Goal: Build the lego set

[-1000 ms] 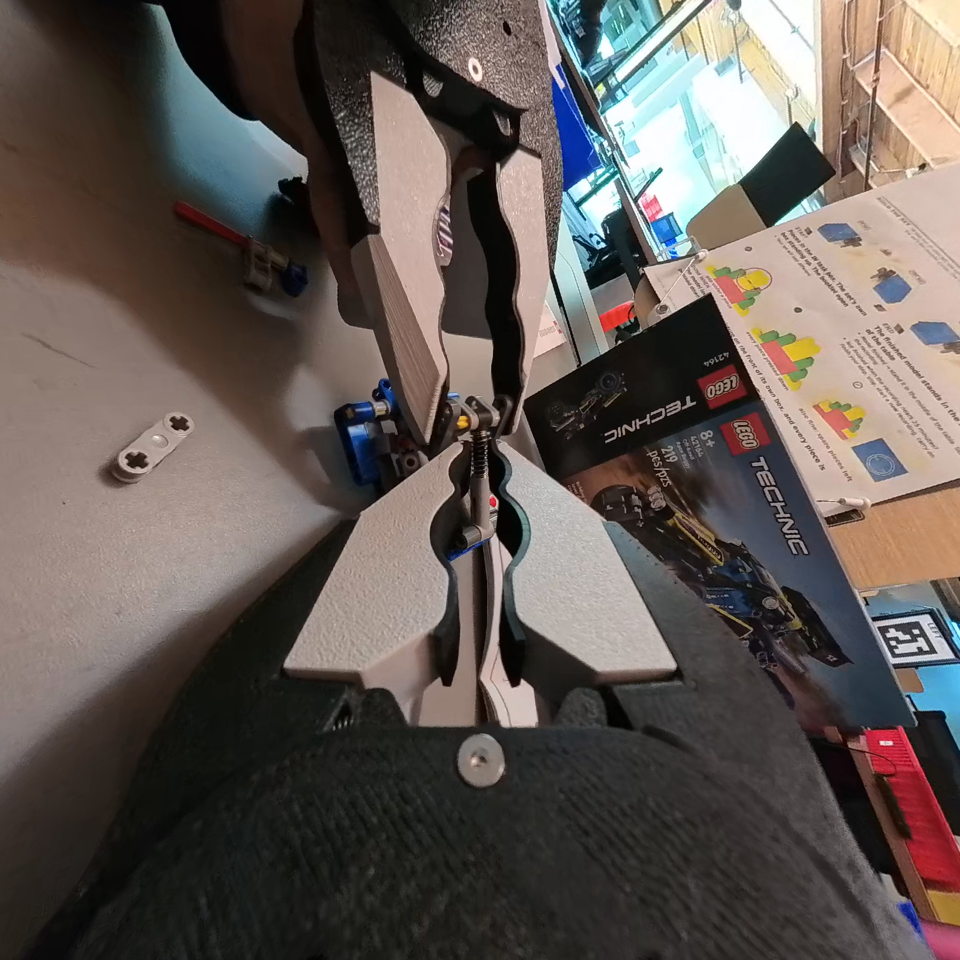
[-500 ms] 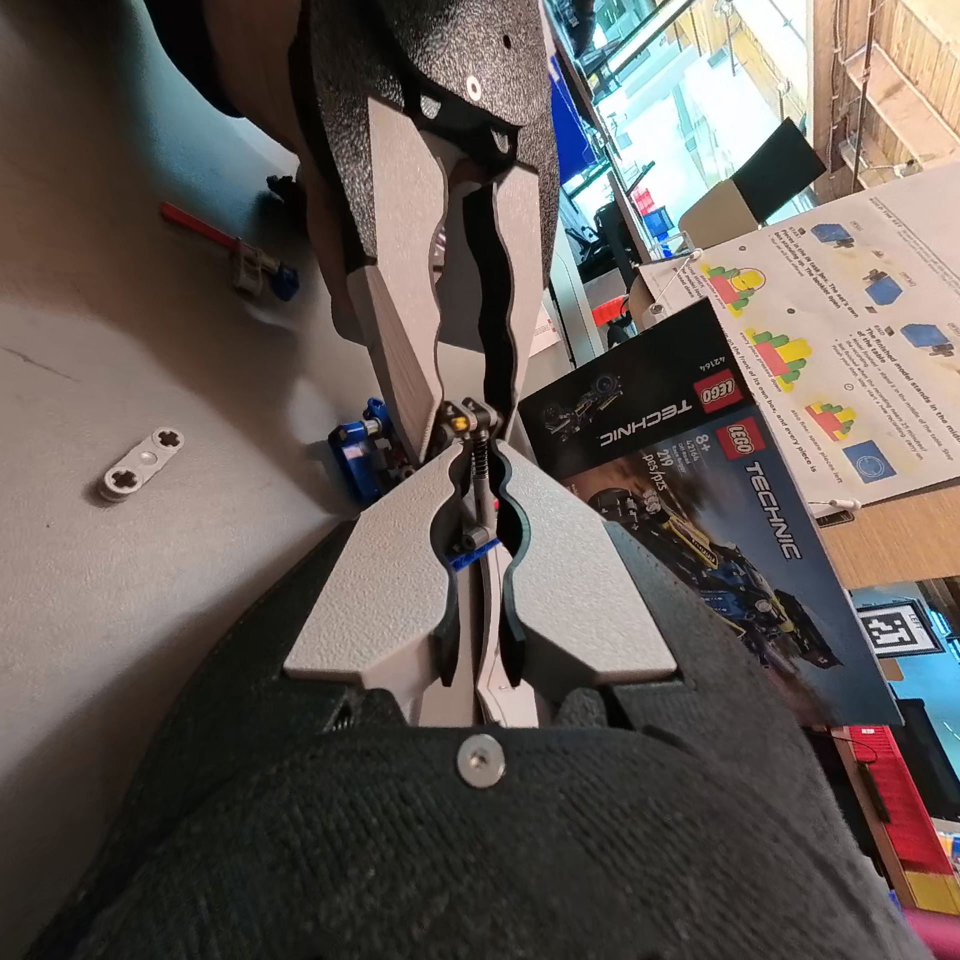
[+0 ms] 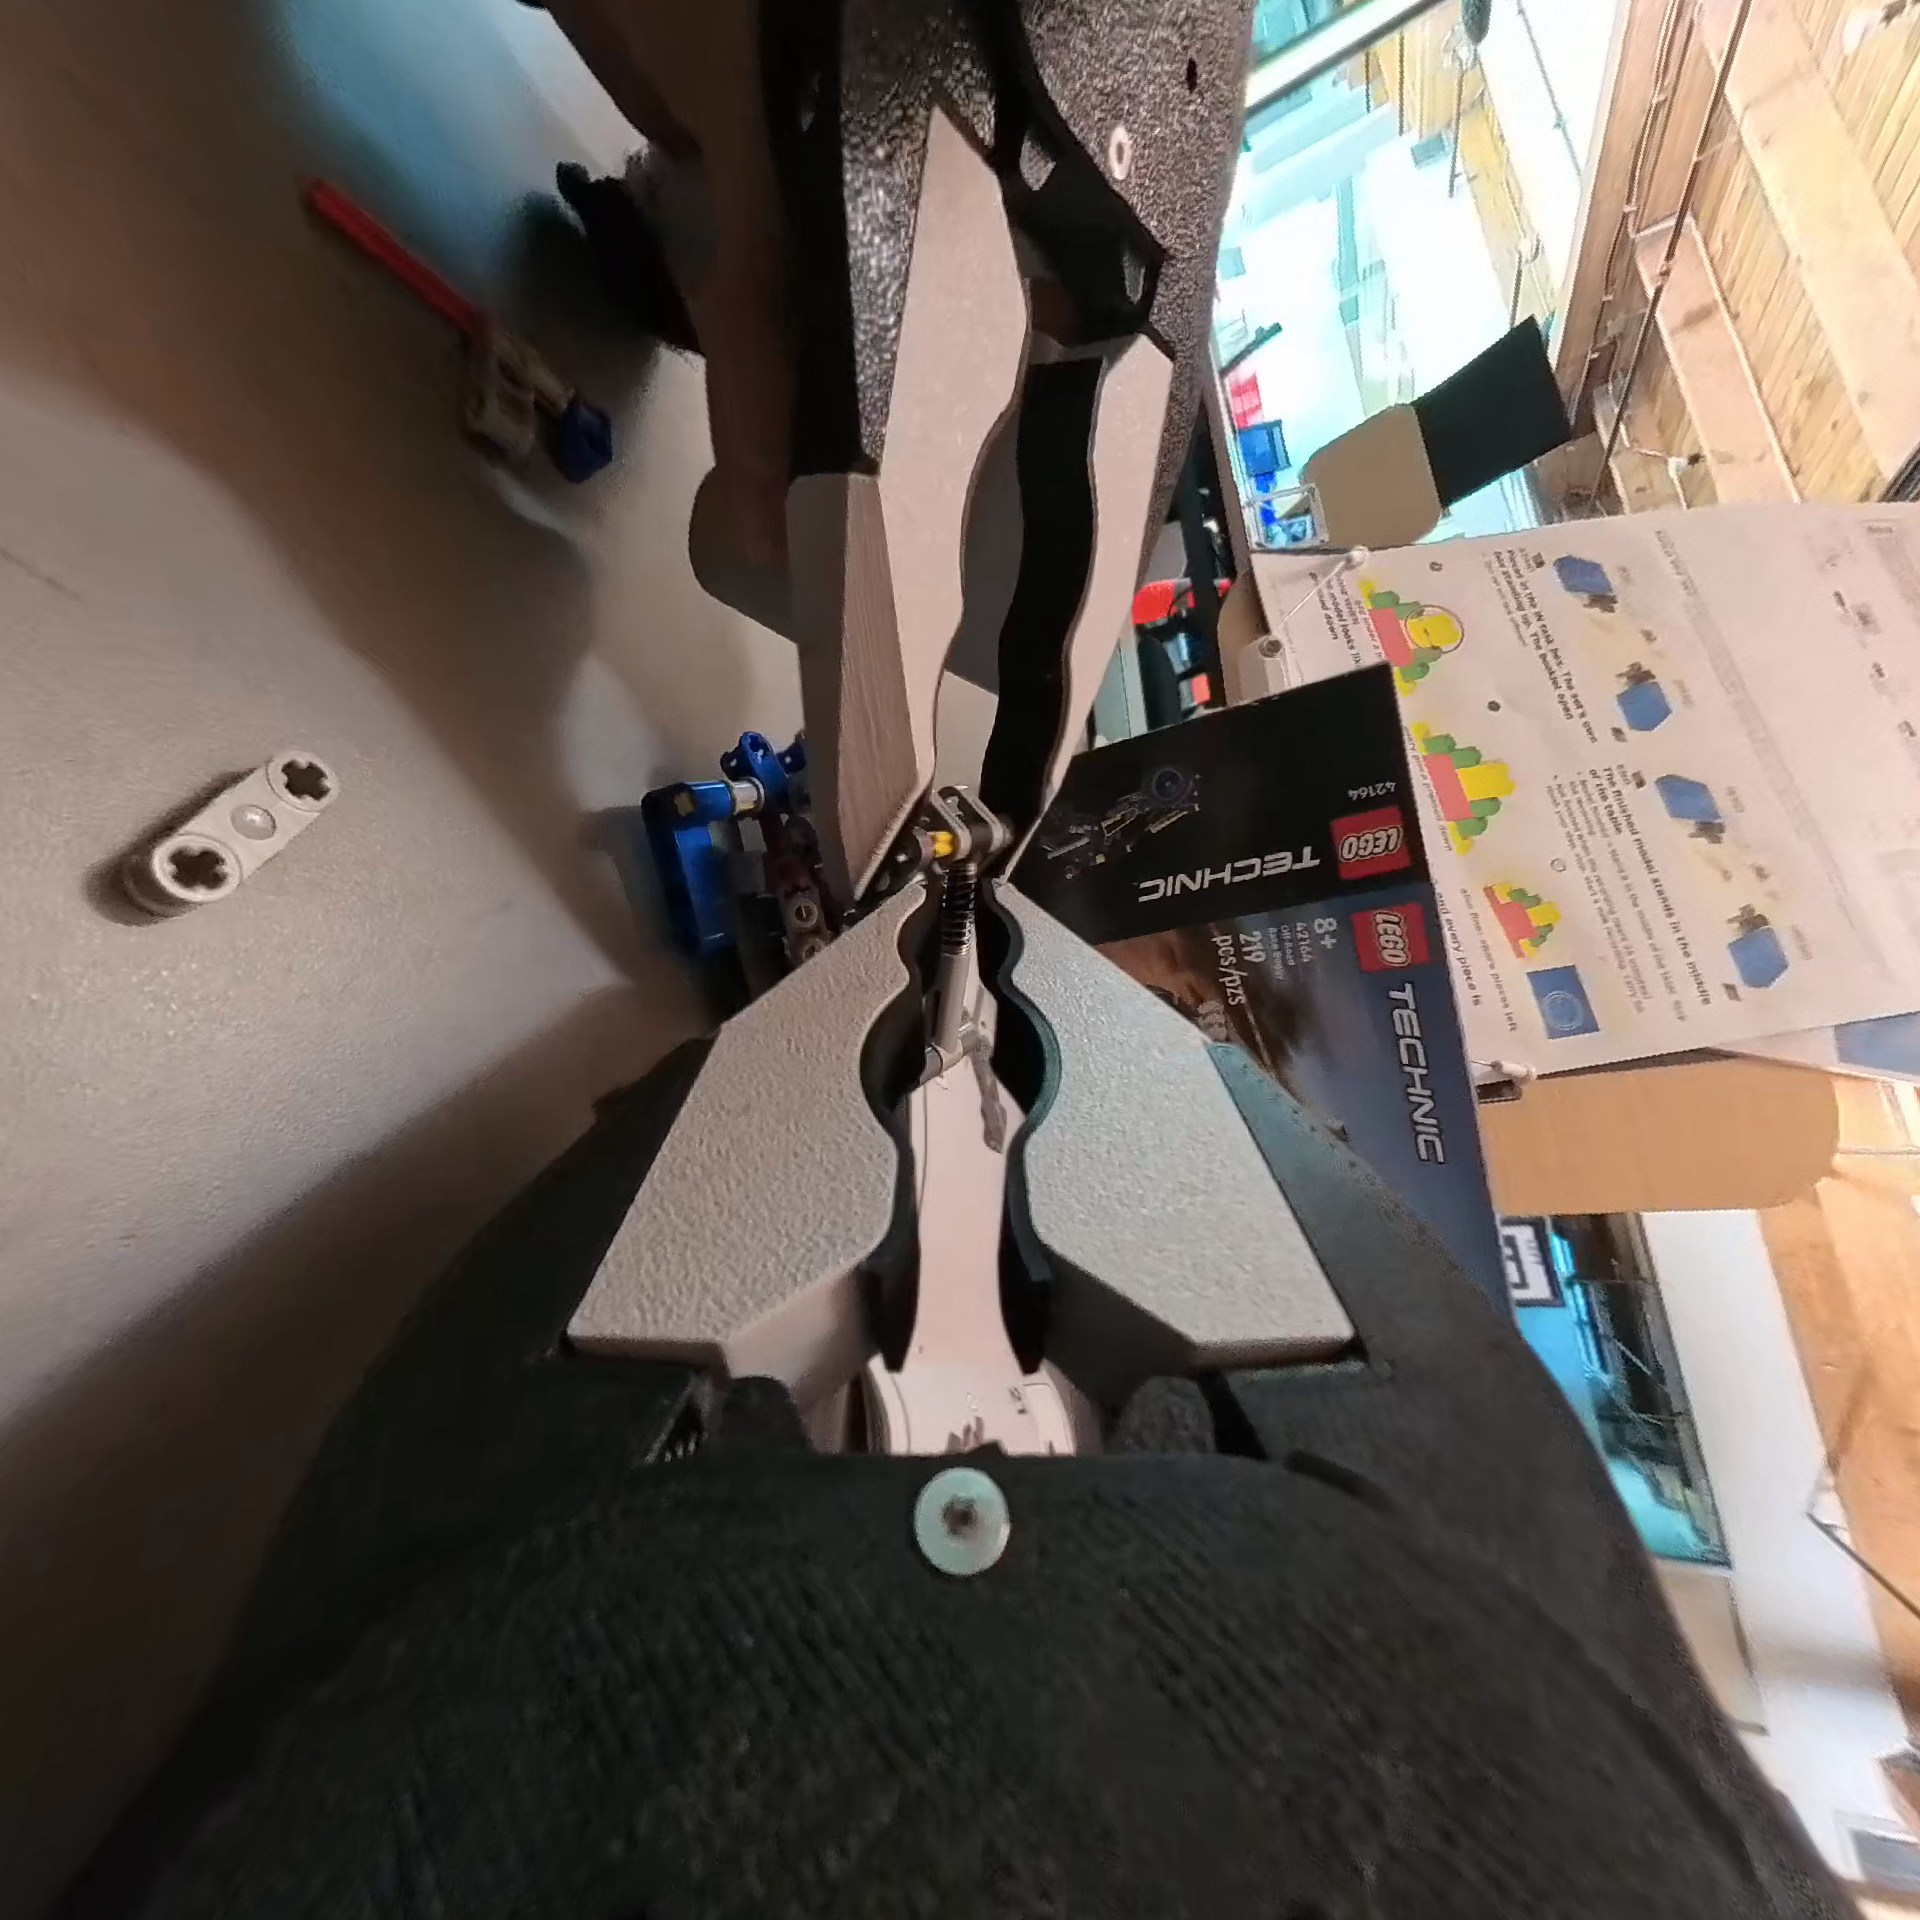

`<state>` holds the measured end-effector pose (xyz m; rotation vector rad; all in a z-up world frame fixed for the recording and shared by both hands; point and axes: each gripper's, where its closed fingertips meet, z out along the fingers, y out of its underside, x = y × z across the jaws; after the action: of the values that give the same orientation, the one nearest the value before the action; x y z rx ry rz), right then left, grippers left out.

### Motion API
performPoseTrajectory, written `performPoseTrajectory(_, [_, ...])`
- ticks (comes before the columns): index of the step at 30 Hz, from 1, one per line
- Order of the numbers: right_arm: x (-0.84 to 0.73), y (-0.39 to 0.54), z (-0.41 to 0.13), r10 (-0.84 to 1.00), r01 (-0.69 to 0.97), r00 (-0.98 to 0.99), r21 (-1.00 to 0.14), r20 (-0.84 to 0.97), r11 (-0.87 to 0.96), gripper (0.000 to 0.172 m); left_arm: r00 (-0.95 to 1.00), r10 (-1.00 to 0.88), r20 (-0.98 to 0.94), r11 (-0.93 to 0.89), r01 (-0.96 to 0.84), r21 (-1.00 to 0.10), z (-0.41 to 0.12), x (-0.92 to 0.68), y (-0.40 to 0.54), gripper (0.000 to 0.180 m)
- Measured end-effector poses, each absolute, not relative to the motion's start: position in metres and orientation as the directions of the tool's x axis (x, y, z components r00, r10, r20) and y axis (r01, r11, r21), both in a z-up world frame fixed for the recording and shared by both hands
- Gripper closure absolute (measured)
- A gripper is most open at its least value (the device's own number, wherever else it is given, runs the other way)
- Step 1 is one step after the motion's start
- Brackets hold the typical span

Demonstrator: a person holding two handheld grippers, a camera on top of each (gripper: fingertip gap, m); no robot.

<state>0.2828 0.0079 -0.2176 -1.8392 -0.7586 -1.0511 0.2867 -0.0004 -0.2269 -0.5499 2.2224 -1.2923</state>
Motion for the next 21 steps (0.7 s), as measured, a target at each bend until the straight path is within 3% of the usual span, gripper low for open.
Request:
performPoseTrajectory(16, [0.2847, 0.0088, -0.2186, 0.116, 0.835, 0.355, -0.259, 0.928, -0.485, 0.169, -0.783, -0.578, -0.229, 0.462, -0.083, -0.883, -0.2254, 0.2874, 0.001, 0.147])
performPoseTrajectory(21, [0.2846, 0.0087, -0.2194, 0.154, 0.849, 0.284, -0.173, 0.946, -0.5, 0.169, -0.784, -0.576, -0.232, 0.465, -0.081, -0.882, -0.2257, 0.2875, 0.0009, 0.145])
